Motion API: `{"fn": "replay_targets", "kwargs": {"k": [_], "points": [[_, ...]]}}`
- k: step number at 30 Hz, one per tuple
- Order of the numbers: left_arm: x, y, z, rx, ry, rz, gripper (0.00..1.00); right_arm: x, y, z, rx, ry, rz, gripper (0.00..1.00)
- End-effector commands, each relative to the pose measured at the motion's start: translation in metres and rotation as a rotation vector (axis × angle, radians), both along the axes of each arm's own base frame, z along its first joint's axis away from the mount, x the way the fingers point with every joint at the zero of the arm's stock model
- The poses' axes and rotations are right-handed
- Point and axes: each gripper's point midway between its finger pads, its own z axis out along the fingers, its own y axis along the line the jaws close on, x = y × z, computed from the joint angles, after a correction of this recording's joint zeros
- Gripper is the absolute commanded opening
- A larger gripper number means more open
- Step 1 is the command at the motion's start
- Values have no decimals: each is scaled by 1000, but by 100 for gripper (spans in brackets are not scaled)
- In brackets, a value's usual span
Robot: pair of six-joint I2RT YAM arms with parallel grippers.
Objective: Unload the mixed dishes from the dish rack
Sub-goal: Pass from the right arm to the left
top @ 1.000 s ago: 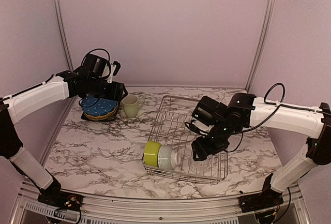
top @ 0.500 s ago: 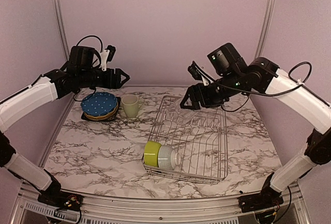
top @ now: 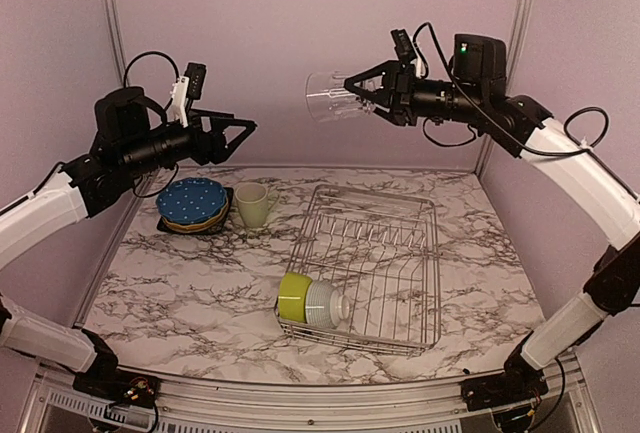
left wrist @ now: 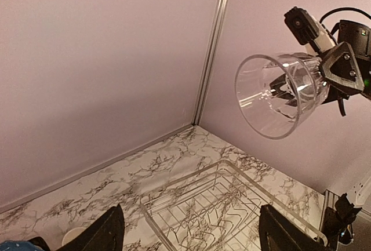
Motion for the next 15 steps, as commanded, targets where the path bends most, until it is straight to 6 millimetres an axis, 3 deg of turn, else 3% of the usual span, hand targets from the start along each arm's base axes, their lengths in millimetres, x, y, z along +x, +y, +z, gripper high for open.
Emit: {"fn": "replay_targets", "kwargs": {"k": [1,6,15], "points": [[-28,-16,48,-40,-192,-109,82,-16,15,49,193,-83,168,52],[-46,-36,64,-28,-260,-188,82,-21,22,57,254,-89,243,51],[-65,-65,76,23,-353,-249,80,-21,32,40,244,-18,307,50]]}}
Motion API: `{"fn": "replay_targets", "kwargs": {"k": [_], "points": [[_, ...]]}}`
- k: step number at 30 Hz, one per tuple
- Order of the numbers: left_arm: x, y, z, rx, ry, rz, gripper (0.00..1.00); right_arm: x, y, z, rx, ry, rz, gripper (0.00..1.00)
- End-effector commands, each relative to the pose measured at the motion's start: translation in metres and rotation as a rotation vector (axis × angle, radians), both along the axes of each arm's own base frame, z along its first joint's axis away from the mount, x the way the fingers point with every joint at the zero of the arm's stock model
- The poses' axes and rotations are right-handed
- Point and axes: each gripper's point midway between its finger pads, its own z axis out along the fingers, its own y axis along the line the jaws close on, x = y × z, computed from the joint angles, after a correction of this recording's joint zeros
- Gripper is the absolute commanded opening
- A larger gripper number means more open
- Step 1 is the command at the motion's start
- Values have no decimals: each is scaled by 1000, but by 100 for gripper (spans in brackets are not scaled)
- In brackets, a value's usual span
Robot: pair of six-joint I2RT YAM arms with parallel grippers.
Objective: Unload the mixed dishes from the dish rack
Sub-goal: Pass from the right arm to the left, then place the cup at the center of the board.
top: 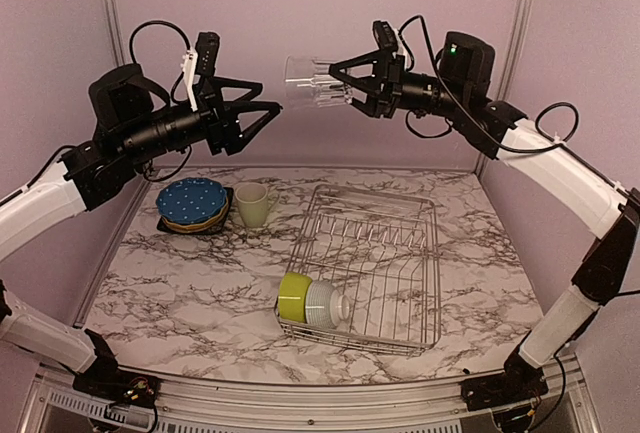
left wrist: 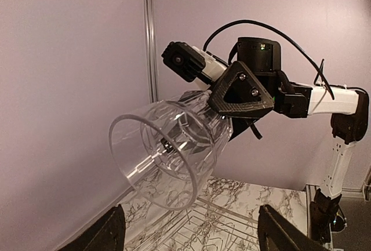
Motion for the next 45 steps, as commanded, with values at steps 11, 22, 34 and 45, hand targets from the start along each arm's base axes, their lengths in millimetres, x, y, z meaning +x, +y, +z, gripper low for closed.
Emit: {"fn": "replay_targets", "kwargs": {"k": [11,22,34,45], "points": [[-21,-42,-1,72,-88,-120,67,-22,9,2,75,3,170,50],[-30,-50,12,-17,-56,-180,29,-22,9,-8,82,8,191,50],[-33,-49,13,-48,8,-203,0,-24,7,-14,78,14,202,81],[-10,-21,-22,146,103,-21,0,6,-39,-41,-31,44,14,99]]}}
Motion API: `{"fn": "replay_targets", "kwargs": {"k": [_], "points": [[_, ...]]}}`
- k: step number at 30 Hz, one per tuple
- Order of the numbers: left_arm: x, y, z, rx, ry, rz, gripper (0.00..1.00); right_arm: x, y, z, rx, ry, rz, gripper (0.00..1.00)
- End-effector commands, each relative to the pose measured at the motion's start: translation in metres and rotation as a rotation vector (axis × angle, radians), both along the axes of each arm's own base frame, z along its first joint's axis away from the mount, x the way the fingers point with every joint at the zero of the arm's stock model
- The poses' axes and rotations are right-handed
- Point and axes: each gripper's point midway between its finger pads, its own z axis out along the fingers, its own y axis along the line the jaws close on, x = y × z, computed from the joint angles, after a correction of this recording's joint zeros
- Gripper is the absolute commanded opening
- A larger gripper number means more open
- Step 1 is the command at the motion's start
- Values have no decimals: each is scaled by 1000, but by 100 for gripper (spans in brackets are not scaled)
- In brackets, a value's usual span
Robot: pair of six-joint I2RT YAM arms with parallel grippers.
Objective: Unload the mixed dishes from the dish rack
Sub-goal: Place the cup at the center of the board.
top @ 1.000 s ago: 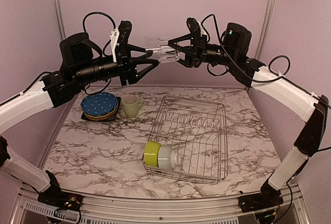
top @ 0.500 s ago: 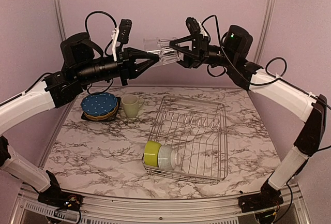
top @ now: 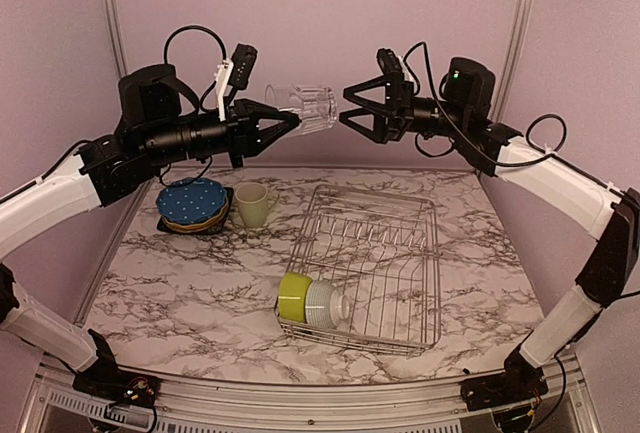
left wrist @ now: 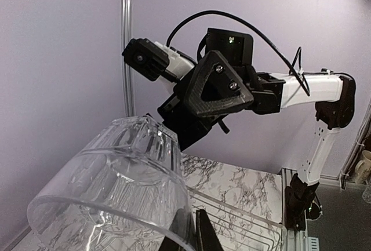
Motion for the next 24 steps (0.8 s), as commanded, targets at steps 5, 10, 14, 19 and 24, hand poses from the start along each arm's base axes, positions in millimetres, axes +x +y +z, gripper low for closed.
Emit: {"fn": "replay_targets", "kwargs": {"k": [5,10,14,19,24], "points": [[25,43,-37,268,53,219,0,13,-48,-13,-84,0,-158,99],[49,65,-78,449,154,373,0,10,-53,-24,-117,15,-172,98],[56,78,-117,617,238,421,0,9,-54,-29,-118,28,-176,98],[60,86,-157,776,302,440,0,8,-55,-31,-120,33,-179,98],[69,95,-187,894,315,486,0,7,-55,-34,-124,36,-181,98]]}}
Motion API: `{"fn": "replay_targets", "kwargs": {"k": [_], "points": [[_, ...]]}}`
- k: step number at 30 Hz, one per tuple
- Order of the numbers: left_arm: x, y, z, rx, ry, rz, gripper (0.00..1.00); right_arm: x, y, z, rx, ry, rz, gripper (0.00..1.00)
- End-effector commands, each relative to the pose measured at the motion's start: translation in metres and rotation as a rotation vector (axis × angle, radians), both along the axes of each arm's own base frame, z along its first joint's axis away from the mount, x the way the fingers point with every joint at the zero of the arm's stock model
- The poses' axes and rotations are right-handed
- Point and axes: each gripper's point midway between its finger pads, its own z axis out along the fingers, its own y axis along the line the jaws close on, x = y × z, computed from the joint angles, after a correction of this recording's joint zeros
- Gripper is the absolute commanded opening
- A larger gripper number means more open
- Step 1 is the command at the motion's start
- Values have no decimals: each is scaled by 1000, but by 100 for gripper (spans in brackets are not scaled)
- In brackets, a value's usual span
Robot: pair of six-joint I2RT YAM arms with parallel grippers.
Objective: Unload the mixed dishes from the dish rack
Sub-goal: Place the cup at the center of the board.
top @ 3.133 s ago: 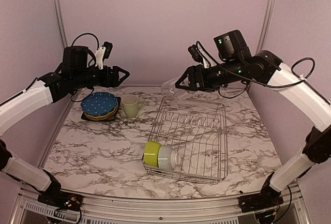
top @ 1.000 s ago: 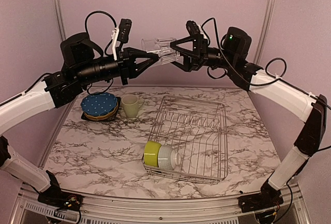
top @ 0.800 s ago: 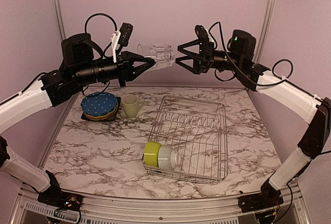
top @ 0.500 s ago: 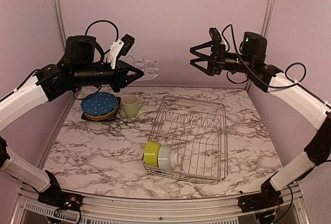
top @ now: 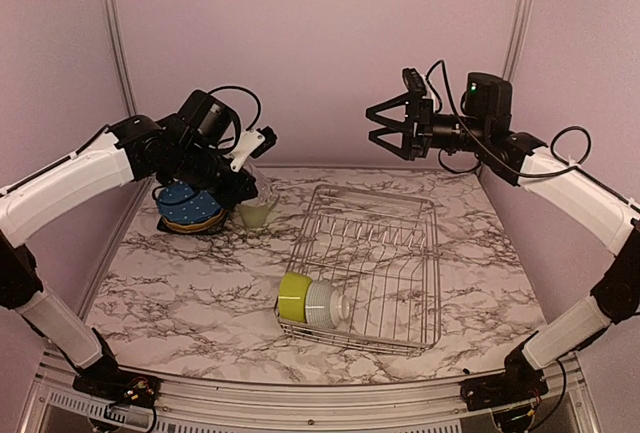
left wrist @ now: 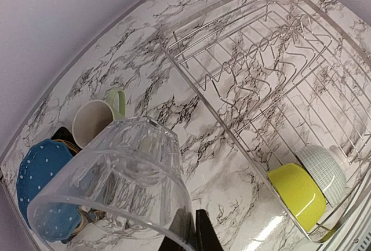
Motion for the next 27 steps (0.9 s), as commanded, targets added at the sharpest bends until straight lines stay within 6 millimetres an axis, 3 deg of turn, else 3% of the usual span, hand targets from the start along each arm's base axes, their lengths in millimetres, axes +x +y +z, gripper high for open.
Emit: {"fn": "replay_targets", "kwargs": {"k": [1,13,27], "points": [[8,19,-19,143,-4,36,0,-4,-5,5,1,-23,-14,98],[25,8,-90,269,150,-50,0,-9,-8,1,-4,-22,-24,98],[56,16,-128,346,212,3,0,-11,-10,-3,-5,-17,-32,98]]}}
